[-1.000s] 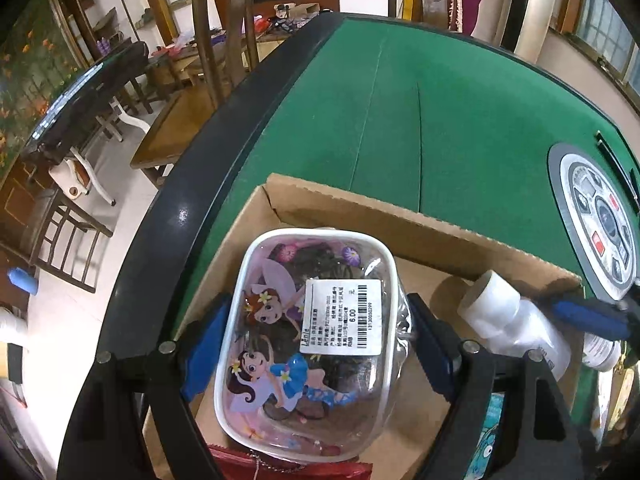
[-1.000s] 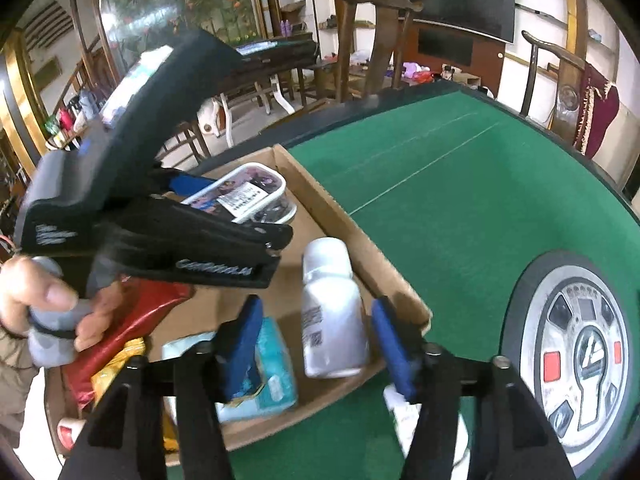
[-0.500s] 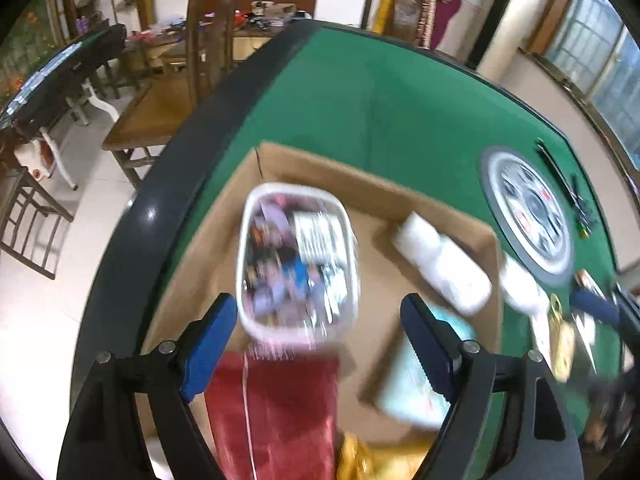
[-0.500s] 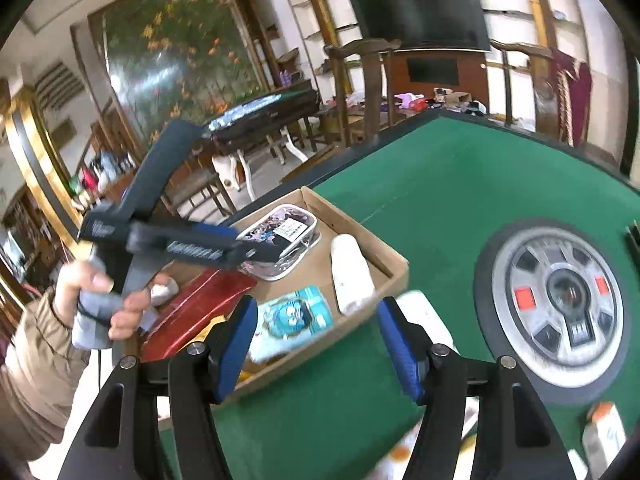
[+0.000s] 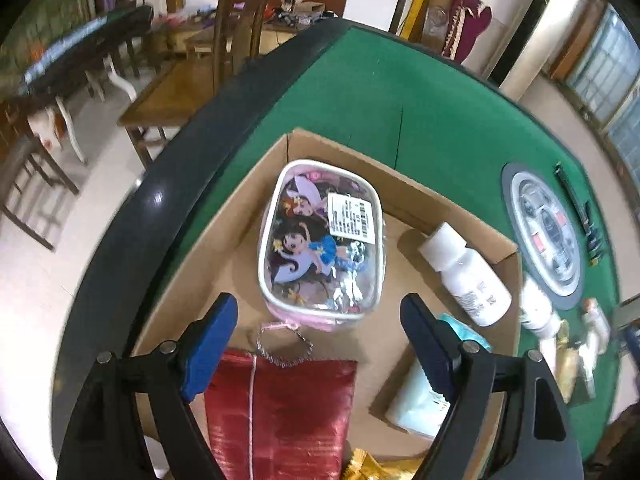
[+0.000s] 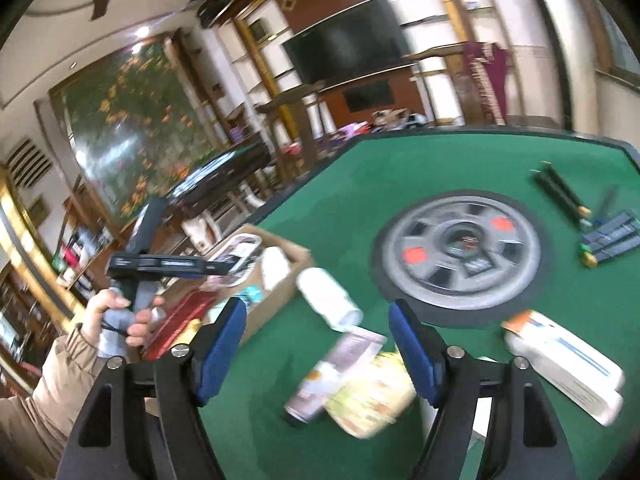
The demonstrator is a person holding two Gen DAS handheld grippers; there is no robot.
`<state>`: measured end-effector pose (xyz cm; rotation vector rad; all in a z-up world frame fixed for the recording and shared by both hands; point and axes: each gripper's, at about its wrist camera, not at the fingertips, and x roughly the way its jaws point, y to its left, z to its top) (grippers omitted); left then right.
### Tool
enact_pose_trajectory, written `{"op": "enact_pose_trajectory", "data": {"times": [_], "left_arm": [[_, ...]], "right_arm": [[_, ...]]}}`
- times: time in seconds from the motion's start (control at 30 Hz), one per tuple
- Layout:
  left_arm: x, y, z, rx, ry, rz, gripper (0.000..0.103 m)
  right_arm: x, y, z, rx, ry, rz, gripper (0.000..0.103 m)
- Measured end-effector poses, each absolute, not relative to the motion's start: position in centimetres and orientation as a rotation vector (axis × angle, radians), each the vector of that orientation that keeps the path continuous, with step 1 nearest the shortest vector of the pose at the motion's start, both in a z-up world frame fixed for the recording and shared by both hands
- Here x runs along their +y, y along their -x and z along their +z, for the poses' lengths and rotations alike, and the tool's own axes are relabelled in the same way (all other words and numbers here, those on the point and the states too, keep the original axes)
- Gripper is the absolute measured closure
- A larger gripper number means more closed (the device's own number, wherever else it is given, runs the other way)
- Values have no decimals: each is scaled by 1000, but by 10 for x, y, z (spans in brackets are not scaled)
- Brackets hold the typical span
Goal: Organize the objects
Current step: 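Move left gripper to silver cream tube while right gripper moves to white charger, then grasp silver cream tube with left gripper while right gripper grasps white square charger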
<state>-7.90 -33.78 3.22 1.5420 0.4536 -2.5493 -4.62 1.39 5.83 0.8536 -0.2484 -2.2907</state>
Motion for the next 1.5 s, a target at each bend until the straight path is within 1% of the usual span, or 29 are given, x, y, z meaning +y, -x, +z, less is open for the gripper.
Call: {"op": "enact_pose_trajectory", "data": {"times": [0.03,0.13,0.27,0.37,0.47,0.57,0.67,0.73,0.87,0.93,1.0,1.2,1.33,1.43,1.5], "left_arm": [[-336,75,34,468,-1547,-2560,20],[-319,58,48,413,-1504,-2596,20],[-283,32,73,401,-1449,-2716,20],[-252,21,84,343,-1441,-2782,20],[-213,17,85,254,-1476,-2817,20],[-177,7,80,181,-1514,-2854,20],[-146,1,61,113,-1576,-2869,20],[-125,1,47,30,-1591,-2866,20],[-109,7,28,-41,-1605,-2850,20],[-105,11,22,-61,-1599,-2843,24],[-102,15,17,-89,-1609,-2826,30],[-92,33,5,-110,-1652,-2804,42],[-88,48,4,-114,-1651,-2803,45],[-87,53,5,-105,-1638,-2810,54],[-83,53,5,-117,-1636,-2824,67]], "right_arm": [[24,45,55,-269,-859,-2294,24],[45,45,45,-304,-892,-2310,21],[55,47,38,-324,-945,-2320,18],[58,47,38,-338,-946,-2331,5],[65,49,38,-365,-948,-2345,0],[77,52,38,-416,-954,-2373,0],[90,53,37,-475,-956,-2393,0],[95,53,38,-495,-955,-2405,0],[99,52,39,-503,-954,-2415,0],[99,51,40,-501,-949,-2413,0],[98,50,41,-491,-946,-2410,0],[95,47,43,-472,-950,-2401,0],[94,44,44,-467,-945,-2403,0],[94,43,45,-470,-946,-2403,0],[95,42,46,-472,-941,-2406,0]]}}
